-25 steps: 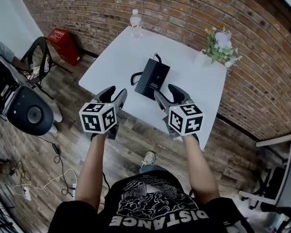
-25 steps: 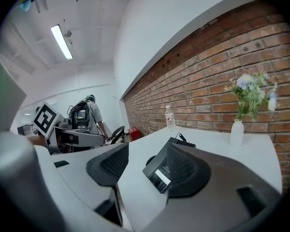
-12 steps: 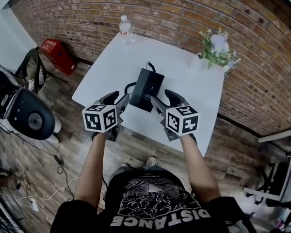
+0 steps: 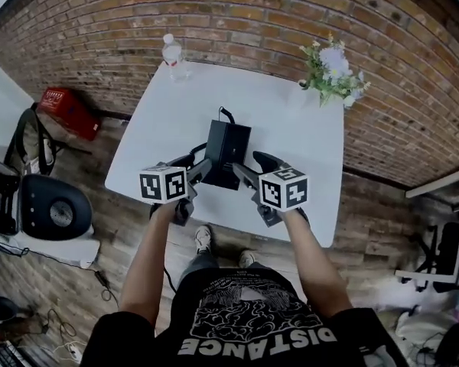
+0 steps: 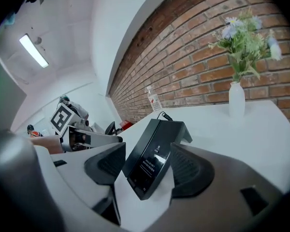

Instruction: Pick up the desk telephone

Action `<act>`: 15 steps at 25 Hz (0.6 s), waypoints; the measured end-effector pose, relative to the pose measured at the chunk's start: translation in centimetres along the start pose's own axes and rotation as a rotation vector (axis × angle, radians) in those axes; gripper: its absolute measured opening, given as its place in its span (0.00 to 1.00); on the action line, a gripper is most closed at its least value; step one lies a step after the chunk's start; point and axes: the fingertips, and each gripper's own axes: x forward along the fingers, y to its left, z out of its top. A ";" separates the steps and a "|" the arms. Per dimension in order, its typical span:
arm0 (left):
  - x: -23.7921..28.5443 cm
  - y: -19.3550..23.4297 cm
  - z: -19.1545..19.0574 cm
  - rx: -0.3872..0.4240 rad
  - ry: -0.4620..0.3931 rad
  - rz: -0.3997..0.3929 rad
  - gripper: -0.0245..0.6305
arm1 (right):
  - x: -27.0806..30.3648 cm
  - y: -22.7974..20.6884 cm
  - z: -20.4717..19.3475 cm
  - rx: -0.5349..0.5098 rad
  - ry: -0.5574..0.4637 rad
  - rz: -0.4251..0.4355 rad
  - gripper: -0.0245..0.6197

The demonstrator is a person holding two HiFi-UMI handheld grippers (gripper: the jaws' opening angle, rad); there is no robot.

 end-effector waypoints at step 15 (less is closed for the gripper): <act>6.8 3.2 0.3 -0.039 0.213 -0.274 0.43 | 5.6 -3.3 -2.9 0.203 0.062 -0.119 0.50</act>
